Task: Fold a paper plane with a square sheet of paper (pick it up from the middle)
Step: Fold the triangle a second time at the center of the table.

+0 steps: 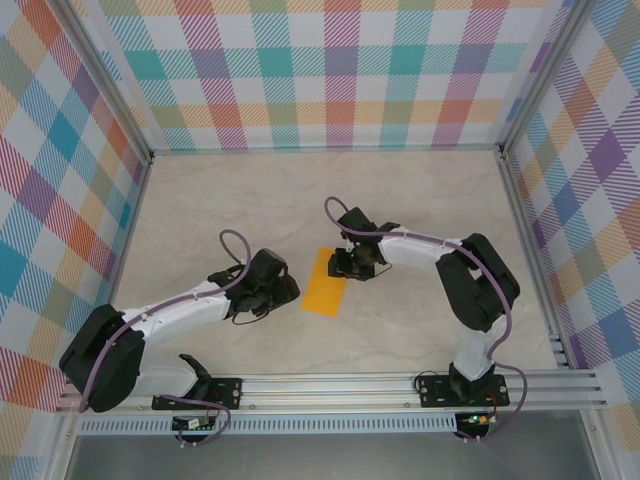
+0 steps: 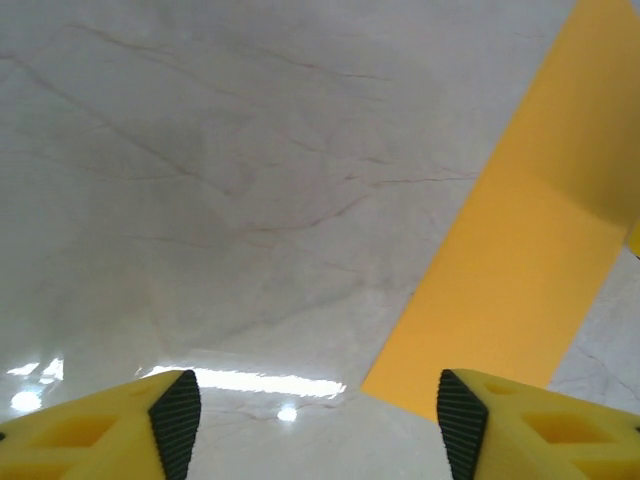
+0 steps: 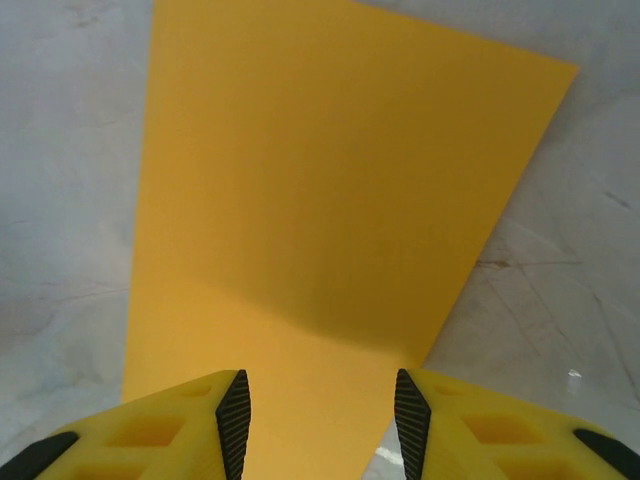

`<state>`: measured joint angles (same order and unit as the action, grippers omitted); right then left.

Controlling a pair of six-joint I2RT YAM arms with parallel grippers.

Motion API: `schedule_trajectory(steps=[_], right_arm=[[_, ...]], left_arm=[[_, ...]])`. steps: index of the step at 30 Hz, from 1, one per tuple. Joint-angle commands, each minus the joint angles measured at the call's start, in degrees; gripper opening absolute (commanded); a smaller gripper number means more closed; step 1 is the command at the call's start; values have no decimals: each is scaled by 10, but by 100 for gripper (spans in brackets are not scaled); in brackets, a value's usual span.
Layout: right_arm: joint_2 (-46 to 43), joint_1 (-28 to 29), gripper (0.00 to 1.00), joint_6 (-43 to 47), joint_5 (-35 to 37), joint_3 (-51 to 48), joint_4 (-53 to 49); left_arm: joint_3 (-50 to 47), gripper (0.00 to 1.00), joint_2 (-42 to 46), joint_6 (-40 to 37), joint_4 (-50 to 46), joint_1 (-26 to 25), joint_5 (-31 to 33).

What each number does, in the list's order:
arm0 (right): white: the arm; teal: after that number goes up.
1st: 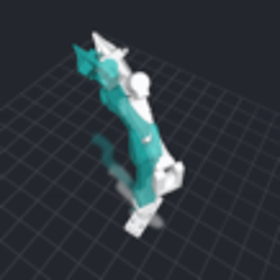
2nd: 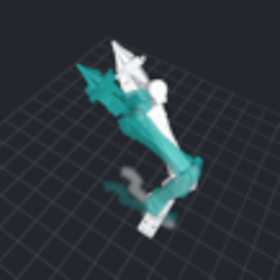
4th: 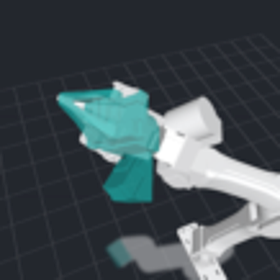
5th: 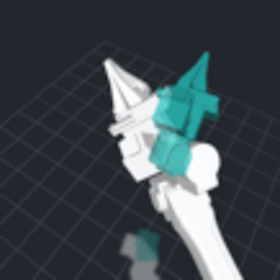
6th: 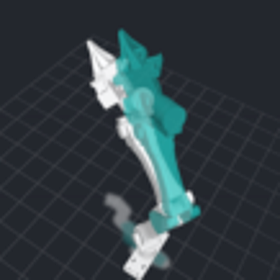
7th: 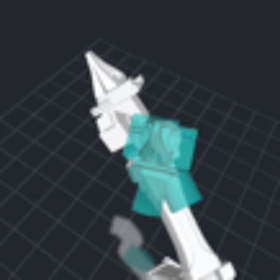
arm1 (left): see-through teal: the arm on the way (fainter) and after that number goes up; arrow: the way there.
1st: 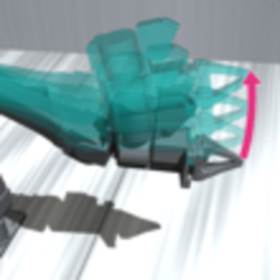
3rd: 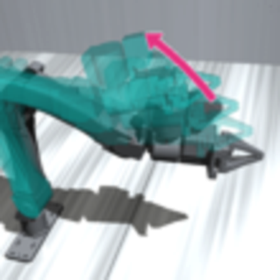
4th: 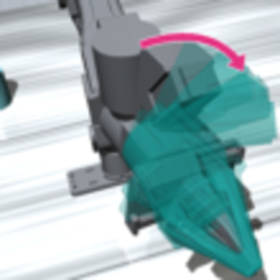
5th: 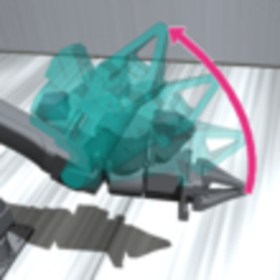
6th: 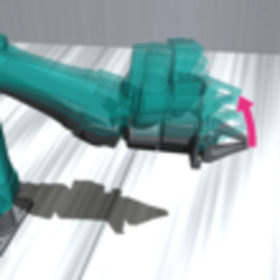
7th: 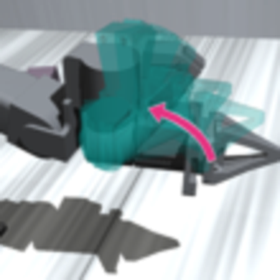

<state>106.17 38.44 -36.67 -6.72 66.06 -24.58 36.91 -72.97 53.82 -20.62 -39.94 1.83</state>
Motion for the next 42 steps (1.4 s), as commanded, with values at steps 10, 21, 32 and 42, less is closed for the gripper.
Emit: schedule_trajectory(steps=[10, 21, 32, 42], right_arm=[[103, 50, 44, 135, 27, 90, -76], [25, 46, 40, 148, -11, 68, -34], [49, 29, 39, 41, 12, 72, -13], [86, 1, 39, 25, -7, 41, -13]], left_arm=[[-26, 81, 55, -5, -32, 21, -6], [-38, 82, 36, 6, 35, 23, -78], [-45, 82, 1, 26, 132, 23, -155], [-30, 81, -41, 25, 152, 20, -197]])
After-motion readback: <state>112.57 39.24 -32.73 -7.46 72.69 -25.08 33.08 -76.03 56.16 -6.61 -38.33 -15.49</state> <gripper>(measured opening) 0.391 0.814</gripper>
